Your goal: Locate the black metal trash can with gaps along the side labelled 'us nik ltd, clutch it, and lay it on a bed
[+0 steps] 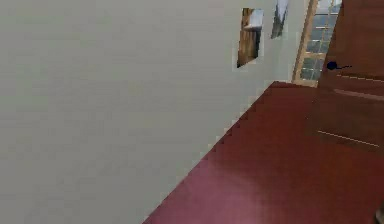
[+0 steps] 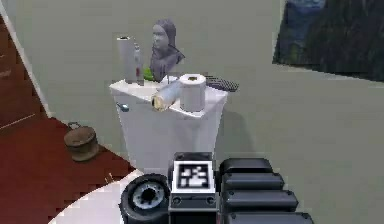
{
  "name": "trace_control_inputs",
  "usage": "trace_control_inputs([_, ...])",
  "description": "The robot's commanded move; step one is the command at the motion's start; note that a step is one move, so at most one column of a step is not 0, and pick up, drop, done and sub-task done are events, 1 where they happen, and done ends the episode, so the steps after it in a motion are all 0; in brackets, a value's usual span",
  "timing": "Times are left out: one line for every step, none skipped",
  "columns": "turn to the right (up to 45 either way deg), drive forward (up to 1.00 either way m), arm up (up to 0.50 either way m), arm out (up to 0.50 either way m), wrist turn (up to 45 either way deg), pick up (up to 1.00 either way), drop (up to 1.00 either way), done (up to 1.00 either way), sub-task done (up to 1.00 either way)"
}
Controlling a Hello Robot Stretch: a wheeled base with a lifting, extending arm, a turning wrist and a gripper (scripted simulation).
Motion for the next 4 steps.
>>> trace_control_inputs([-30.0, 0.00, 0.00, 0.00, 0.0, 0.00, 0.00, 0.00, 0.00])
trace_control_inputs([0.0, 0.30, 0.00, 0.00, 0.0, 0.00, 0.00, 0.00, 0.00])
trace_control_inputs([45.0, 0.00, 0.00, 0.00, 0.0, 0.00, 0.00, 0.00, 0.00])
trace_control_inputs([12.0, 0.00, 0.00, 0.00, 0.0, 0.00, 0.00, 0.00, 0.00])
